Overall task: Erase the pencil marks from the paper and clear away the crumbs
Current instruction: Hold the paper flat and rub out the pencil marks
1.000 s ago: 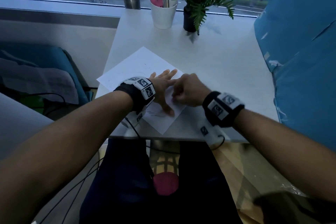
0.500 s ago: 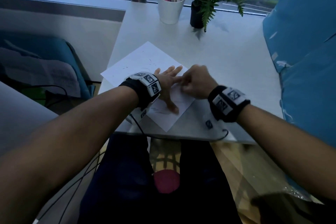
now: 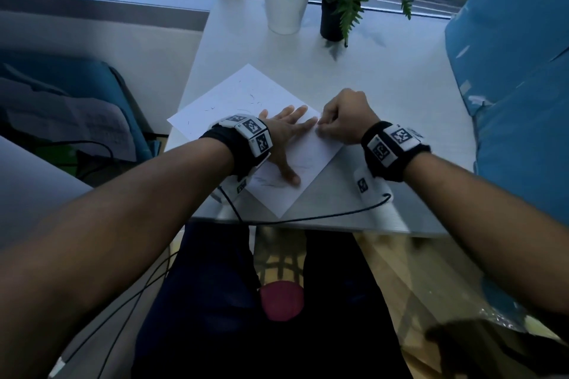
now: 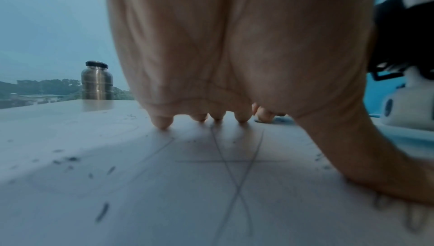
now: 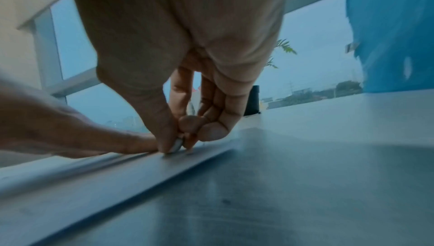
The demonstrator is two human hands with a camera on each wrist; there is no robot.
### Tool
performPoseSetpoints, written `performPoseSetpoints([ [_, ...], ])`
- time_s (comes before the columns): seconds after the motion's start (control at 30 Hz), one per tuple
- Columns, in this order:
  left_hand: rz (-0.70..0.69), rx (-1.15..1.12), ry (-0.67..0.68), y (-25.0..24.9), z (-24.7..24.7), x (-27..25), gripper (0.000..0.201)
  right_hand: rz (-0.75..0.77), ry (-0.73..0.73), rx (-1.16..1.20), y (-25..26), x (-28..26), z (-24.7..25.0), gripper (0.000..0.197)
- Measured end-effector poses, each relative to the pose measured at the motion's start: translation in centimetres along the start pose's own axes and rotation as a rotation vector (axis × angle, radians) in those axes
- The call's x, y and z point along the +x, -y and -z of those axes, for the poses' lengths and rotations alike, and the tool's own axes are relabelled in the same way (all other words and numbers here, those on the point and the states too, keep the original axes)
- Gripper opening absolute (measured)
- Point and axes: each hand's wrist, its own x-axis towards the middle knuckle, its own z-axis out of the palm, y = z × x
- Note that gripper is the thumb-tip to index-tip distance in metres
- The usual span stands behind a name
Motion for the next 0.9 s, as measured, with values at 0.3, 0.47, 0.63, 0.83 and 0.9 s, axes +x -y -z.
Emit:
performPoseSetpoints([
  [0.3,0.051,0.023,0.037,-0.3,0.4,0.0,0.144,0.042,0.046,-0.042,-0.2,-0.1,0.1,0.01],
  [0.47,0.068,0.052,0.027,-1.2,1.1,-0.7,0.138,0.189,0.191,-0.039,1.7,-3.4,-1.7,0.005],
  [0.63,0.08,0.052,0.035,-1.7,1.3,-0.9,0.141,0.075,-0.002,-0.025,-0.1,-1.0,-0.1,0.012],
  [0.83,0.084,0.066,0.051,-1.7,1.4,-0.8,0.141,0.09,0.13,-0.051,0.2,-1.2,-0.4,0.005],
  [0.9,0.088,0.06,0.048,-1.9,1.4,-0.9,0.142,0.071,0.038,-0.056,-0.6,-0.3,0.5,0.006],
])
